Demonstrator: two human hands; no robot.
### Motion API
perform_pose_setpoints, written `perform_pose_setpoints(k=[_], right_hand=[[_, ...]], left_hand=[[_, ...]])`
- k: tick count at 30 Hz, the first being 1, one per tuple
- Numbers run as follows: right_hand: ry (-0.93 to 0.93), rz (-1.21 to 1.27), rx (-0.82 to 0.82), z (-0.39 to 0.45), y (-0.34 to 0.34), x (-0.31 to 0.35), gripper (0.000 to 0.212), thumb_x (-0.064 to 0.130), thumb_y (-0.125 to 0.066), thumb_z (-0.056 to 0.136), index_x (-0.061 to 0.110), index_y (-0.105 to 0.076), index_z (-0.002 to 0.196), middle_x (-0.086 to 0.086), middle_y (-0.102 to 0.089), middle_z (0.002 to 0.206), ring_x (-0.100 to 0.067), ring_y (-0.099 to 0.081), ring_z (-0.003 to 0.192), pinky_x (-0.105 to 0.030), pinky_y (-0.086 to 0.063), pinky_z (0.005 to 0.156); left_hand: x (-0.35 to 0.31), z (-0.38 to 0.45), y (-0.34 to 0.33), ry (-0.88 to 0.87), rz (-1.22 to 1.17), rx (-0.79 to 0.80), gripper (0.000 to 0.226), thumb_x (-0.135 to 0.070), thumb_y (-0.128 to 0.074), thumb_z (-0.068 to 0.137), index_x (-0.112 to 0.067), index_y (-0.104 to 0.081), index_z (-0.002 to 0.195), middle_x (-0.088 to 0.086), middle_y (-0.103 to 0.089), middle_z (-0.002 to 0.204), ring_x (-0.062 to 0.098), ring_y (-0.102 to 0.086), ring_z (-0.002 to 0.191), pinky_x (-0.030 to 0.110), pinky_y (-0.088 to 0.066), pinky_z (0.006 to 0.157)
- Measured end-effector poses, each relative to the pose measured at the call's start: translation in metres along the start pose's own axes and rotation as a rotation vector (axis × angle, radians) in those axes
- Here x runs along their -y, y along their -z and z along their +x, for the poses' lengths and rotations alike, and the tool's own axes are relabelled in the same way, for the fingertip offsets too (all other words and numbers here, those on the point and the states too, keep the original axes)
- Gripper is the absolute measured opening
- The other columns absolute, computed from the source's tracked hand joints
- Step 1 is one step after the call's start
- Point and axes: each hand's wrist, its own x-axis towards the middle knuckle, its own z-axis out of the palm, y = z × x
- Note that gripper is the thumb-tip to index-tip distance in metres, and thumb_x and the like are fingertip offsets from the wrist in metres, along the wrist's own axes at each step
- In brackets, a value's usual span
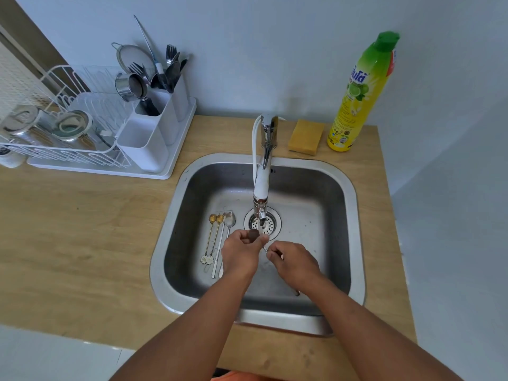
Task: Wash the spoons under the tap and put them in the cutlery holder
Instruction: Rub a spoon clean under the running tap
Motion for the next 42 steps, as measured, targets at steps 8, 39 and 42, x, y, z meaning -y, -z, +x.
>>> perform_pose_setpoints(k=[8, 39, 42], right_hand=[[-0.016, 0.128, 0.013, 0.004, 0.007, -0.007, 0.019, 0.037, -0.058, 0.101, 0.033, -0.064, 0.083, 0.014, -0.067, 0.080, -0.007, -0.060, 0.075, -0.036, -0.052, 0.072], [0.141, -0.198, -0.064, 0.004, 0.000, 0.002, 0.020, 0.037, -0.053, 0.103, 0.029, -0.069, 0.097, 0.011, -0.070, 0.096, -0.016, -0.062, 0.088, -0.033, -0.049, 0.070], [0.175, -0.221, -0.066, 0.005, 0.000, 0.001, 0.019, 0.036, -0.051, 0.104, 0.029, -0.066, 0.094, 0.010, -0.068, 0.095, -0.016, -0.060, 0.088, -0.032, -0.045, 0.068]], left_hand=[[-0.008, 0.005, 0.009, 0.066, -0.053, 0.111, 0.026, -0.040, -0.061, 0.103, -0.023, -0.077, 0.091, -0.005, -0.077, 0.072, 0.012, -0.076, 0.080, 0.036, -0.057, 0.072], [-0.021, 0.011, 0.006, 0.163, -0.038, 0.257, 0.022, -0.043, -0.074, 0.092, -0.022, -0.077, 0.083, -0.009, -0.078, 0.077, 0.007, -0.062, 0.066, 0.026, -0.047, 0.061], [-0.029, 0.013, 0.007, 0.261, -0.056, 0.237, 0.031, -0.043, -0.055, 0.097, -0.023, -0.077, 0.088, -0.005, -0.081, 0.082, 0.012, -0.067, 0.074, 0.032, -0.047, 0.069]])
